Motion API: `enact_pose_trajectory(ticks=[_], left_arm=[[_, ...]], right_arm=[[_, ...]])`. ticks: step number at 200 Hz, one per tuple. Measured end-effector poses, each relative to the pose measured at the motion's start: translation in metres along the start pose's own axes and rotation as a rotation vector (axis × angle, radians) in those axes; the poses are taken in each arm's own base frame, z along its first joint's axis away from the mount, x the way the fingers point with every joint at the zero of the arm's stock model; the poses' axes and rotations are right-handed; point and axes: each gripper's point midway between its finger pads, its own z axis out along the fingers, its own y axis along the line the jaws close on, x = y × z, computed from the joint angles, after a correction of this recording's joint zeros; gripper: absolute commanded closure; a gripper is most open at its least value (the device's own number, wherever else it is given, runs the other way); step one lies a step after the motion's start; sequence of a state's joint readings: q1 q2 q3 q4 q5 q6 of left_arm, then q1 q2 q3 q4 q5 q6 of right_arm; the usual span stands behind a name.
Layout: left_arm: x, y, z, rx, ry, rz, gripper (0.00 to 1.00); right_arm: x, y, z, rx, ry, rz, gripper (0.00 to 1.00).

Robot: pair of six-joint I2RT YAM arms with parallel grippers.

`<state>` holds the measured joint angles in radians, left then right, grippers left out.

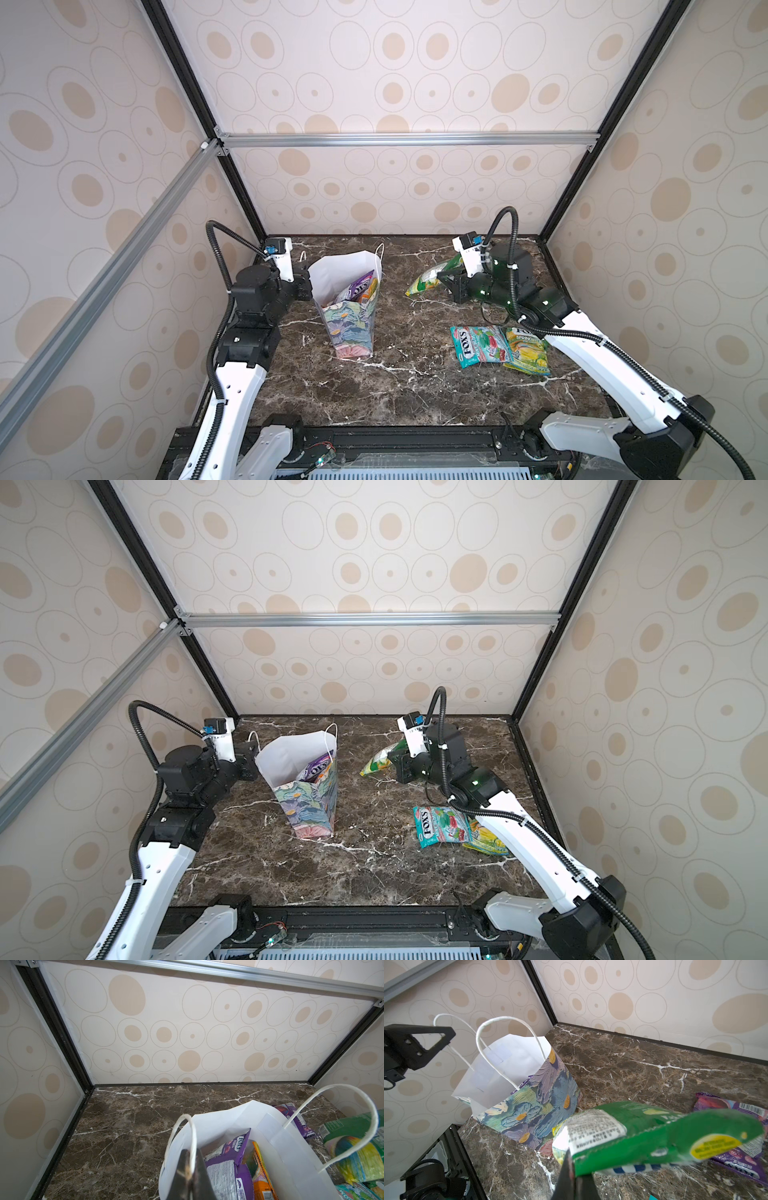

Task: Place the snacks into the paper bag
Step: 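Carry the green bag with the right gripper toward the white bag's mouth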

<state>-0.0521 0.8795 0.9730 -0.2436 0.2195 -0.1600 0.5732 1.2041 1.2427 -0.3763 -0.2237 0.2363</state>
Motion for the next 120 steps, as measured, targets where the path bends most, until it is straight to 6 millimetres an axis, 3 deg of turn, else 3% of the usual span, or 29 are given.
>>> enact_pose_trajectory(ticks=[51,120], left_arm=[[0.0,0.0,0.0,0.002,0.0,0.0,0.96],[0.0,-0.001,0.0,0.006,0.001,0.0,0.97]], right_arm=[[-0.023,0.03,-0.016,-0.052,-0.03,-0.068,1.0],[-0.073,0.082,-0.045,-0.15,-0.148,-0.182,1.0]])
